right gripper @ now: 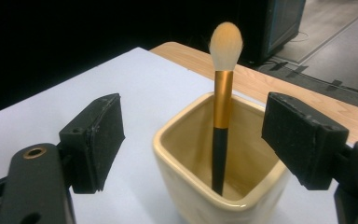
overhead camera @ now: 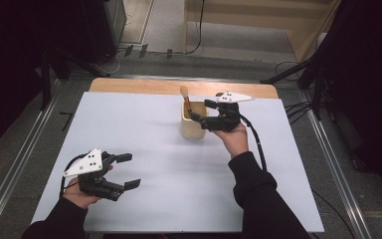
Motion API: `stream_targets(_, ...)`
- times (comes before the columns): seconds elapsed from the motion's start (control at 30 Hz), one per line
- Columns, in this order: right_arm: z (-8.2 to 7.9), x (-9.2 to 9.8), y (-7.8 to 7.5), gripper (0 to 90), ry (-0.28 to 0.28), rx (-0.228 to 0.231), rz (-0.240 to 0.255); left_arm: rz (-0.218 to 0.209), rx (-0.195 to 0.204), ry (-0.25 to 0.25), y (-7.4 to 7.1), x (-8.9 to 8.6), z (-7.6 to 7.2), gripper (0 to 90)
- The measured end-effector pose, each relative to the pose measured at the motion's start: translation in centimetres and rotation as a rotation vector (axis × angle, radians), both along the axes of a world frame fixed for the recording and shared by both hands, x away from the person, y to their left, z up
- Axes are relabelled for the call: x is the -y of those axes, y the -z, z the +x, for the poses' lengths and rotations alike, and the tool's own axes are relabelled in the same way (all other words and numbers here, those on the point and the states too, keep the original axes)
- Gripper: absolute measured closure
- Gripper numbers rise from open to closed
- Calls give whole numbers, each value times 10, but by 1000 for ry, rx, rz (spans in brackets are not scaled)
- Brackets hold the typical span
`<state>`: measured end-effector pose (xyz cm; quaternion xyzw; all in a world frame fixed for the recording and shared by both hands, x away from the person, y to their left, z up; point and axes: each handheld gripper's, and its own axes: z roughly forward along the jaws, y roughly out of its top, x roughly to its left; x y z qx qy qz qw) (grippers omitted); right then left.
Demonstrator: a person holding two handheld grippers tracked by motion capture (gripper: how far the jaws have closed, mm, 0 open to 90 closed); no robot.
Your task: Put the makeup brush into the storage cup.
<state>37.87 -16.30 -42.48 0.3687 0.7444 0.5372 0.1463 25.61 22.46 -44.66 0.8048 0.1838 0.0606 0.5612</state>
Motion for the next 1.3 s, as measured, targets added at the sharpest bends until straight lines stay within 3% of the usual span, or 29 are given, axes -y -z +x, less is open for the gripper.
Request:
stream_targets(0.27, -13, -3, 0, 216, -38, 9, -6, 0, -5, 1, 0, 0, 1, 156)
stream_targets(0.77, -32, 1, 3, 217, -95, 14, 34, -9, -10, -12, 0, -3, 2, 158)
stream_targets(1.3, -56, 21, 12, 206, -97, 20, 92, -7, -9, -11, 0, -2, 1, 157)
